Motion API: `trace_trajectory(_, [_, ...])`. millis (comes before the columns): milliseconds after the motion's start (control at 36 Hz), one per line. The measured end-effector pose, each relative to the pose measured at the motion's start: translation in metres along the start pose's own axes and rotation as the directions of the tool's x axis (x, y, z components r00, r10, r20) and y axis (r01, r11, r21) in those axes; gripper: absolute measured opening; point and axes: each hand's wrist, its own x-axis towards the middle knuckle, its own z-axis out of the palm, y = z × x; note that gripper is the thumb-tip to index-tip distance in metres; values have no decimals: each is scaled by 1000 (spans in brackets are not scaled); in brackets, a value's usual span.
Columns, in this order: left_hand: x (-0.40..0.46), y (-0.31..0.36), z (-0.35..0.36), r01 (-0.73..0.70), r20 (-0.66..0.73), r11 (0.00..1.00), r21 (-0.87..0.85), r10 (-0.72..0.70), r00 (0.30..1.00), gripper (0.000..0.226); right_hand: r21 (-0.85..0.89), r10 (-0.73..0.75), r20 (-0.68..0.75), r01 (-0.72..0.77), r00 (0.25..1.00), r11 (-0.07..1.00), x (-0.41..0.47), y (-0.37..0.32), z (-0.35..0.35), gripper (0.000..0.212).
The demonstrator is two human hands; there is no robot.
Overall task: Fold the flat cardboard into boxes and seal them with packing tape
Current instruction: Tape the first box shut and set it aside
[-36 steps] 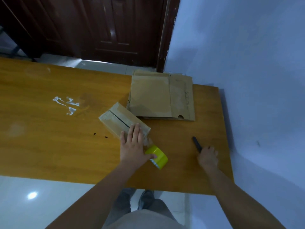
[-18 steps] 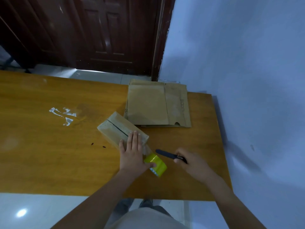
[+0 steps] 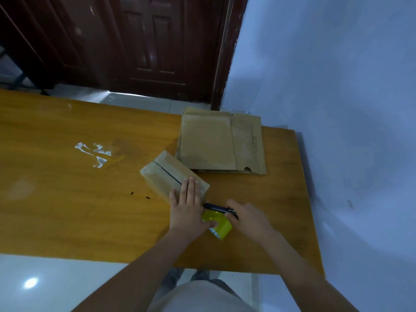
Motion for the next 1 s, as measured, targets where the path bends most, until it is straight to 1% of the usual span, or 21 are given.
trace_trajectory(83, [0, 0, 0, 3, 10, 1000, 11, -4, 1000, 124, -21, 16, -19, -16, 1000, 1000, 2, -2, 3, 11])
trace_trajectory(222, [0, 0, 0, 5, 3, 1000, 4, -5, 1000, 124, -2, 67, -38, -67, 997, 998, 5, -4, 4, 12])
trace_trajectory(306, [1, 0, 0, 7, 12, 1000, 15, -7, 1000, 126, 5, 149, -84, -149, 985, 989, 3, 3, 3, 13])
trace_trajectory(389, [1, 1, -1, 9, 27, 1000, 16, -9, 1000, 127, 66, 326, -143, -320, 934, 945, 3, 20, 4, 13])
trace_trajectory(472, [1, 1, -2, 9, 35, 1000, 24, -10, 999, 127, 144, 485, -134, -467, 864, 873, 4, 40, 12, 17])
trace_trajectory(583, [1, 1, -3, 6, 43, 999, 42, -7, 999, 126, 238, 600, -79, -569, 796, 787, 7, 60, 35, 21])
trace_trajectory(639, [1, 1, -2, 4, 53, 999, 49, -7, 999, 126, 246, 633, -71, -601, 771, 760, 10, 66, 45, 20])
trace_trajectory(694, [1, 0, -2, 2, 62, 998, 57, -5, 998, 126, 229, 653, -100, -621, 751, 749, 13, 67, 51, 18])
trace_trajectory(722, [1, 0, -2, 2, 64, 998, 61, -5, 998, 126, 210, 665, -128, -635, 736, 743, 15, 67, 54, 20])
trace_trajectory(750, [2, 1, -1, 2, 66, 998, 65, -6, 998, 126, 198, 678, -163, -649, 717, 735, 17, 65, 54, 28])
trace_trajectory(806, [2, 1, -2, 1, 64, 997, 75, -6, 998, 125, 247, 682, -224, -636, 697, 731, 23, 55, 52, 49])
trace_trajectory(833, [2, 2, -2, 1, 61, 997, 81, -6, 998, 125, 316, 660, -229, -587, 715, 745, 26, 47, 49, 56])
trace_trajectory(889, [2, 2, -2, 0, 57, 996, 86, -5, 998, 124, 511, 570, -187, -416, 800, 752, 32, 30, 46, 63])
trace_trajectory(944, [2, 3, -2, 0, 58, 996, 87, -5, 998, 123, 689, 465, -71, -294, 882, 662, 37, 11, 47, 67])
trace_trajectory(972, [2, 3, -3, 2, 58, 996, 87, -7, 998, 123, 740, 420, -8, -277, 908, 613, 40, 2, 50, 68])
trace_trajectory(1000, [2, 3, -2, 5, 57, 996, 85, -10, 998, 124, 757, 389, 49, -288, 920, 586, 43, -5, 53, 66])
